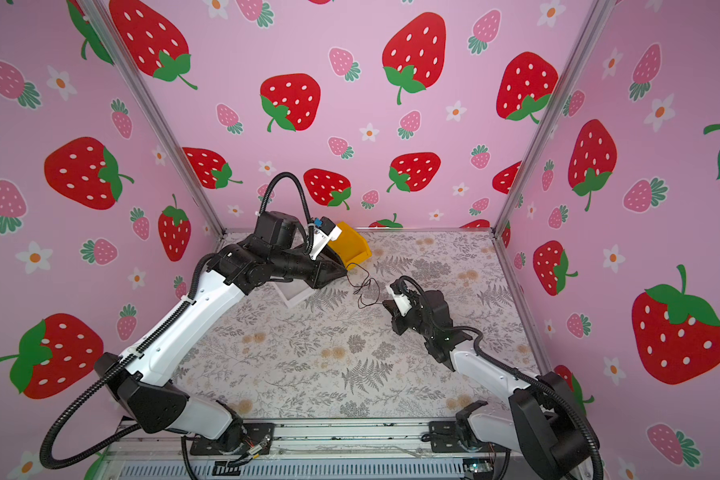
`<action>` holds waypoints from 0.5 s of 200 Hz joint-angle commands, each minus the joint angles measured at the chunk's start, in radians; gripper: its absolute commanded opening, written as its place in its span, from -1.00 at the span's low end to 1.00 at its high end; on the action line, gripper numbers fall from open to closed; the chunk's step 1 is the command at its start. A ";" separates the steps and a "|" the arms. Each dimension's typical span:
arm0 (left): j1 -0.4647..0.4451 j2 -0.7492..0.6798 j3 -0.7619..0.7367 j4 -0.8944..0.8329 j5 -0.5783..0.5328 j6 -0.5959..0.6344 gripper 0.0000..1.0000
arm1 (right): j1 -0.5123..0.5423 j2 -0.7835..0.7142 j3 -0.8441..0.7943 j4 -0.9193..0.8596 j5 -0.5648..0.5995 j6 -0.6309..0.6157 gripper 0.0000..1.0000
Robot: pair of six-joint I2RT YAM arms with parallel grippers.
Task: Untangle the cables
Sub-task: 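Release the tangle from the right gripper and raise it while the left holds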
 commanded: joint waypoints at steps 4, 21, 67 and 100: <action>0.040 -0.050 -0.040 -0.014 -0.039 0.021 -1.00 | -0.021 -0.032 0.009 0.008 0.056 0.012 -1.00; 0.071 -0.069 -0.074 -0.008 -0.070 0.012 -1.00 | -0.048 -0.044 0.012 0.005 0.052 0.039 -1.00; 0.128 -0.094 -0.141 -0.026 -0.175 0.027 -1.00 | -0.115 -0.108 0.015 -0.015 0.096 0.094 -1.00; 0.151 -0.109 -0.200 -0.030 -0.246 0.061 -1.00 | -0.196 -0.155 0.042 -0.050 0.117 0.137 -1.00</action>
